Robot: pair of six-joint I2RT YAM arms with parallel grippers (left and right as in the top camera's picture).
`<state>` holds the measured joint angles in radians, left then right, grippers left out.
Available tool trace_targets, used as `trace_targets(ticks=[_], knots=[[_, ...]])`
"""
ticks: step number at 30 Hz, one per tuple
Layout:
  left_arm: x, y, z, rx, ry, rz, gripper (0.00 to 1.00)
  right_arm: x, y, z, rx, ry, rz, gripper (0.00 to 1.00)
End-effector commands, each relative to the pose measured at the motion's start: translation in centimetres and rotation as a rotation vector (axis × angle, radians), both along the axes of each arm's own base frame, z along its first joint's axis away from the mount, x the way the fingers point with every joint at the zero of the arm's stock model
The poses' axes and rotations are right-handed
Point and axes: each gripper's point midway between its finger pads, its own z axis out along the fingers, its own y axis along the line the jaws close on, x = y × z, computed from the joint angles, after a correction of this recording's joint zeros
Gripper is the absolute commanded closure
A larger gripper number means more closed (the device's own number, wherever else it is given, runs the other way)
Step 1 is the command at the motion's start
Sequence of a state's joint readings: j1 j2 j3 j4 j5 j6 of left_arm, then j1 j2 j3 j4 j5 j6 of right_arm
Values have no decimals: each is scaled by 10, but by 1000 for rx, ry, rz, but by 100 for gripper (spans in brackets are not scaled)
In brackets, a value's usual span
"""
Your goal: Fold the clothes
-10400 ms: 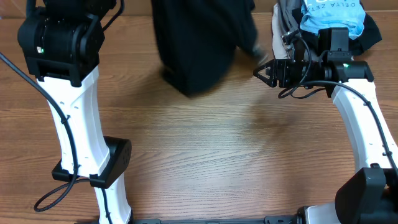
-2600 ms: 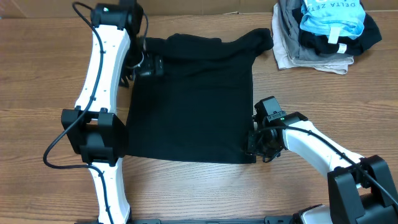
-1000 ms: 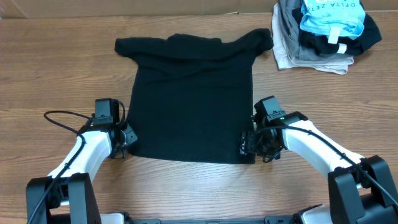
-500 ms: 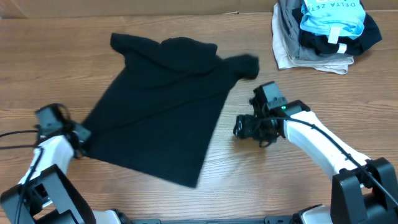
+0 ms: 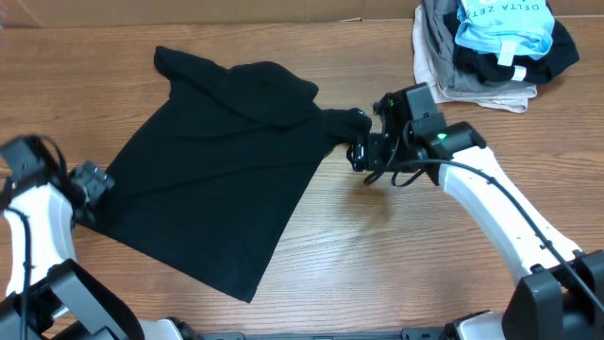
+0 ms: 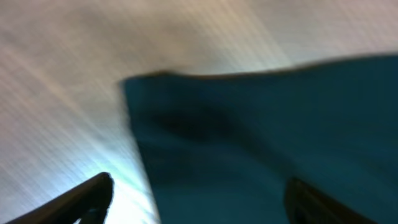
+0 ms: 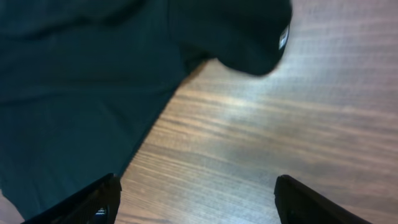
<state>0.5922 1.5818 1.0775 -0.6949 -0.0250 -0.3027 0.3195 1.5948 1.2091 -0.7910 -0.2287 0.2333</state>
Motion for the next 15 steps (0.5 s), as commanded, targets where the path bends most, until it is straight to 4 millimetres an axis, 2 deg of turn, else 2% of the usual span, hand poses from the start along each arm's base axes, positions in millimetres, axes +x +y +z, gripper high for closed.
trace_targets(ticks=[1,3,4,8,9,12,15], knots=[[45,-52,29,-99,-107,-203,14,21,-15,23,-17,-92,0,17],[53,-85,29,-131,-93,-287,14,29,-22,26,-16,-118,-14,17],[56,-115,26,-142,-61,-362,13,36,-28,29,-17,-144,-22,16],[59,-179,23,-151,-16,-539,16,51,-35,32,-15,-195,-31,16],[50,-222,20,-138,40,-664,21,59,-34,27,-21,-212,-21,17],[33,-256,14,-140,107,-741,25,64,-33,21,-22,-211,-19,16],[11,-279,2,-151,177,-769,25,67,-33,20,-21,-218,-20,16]])
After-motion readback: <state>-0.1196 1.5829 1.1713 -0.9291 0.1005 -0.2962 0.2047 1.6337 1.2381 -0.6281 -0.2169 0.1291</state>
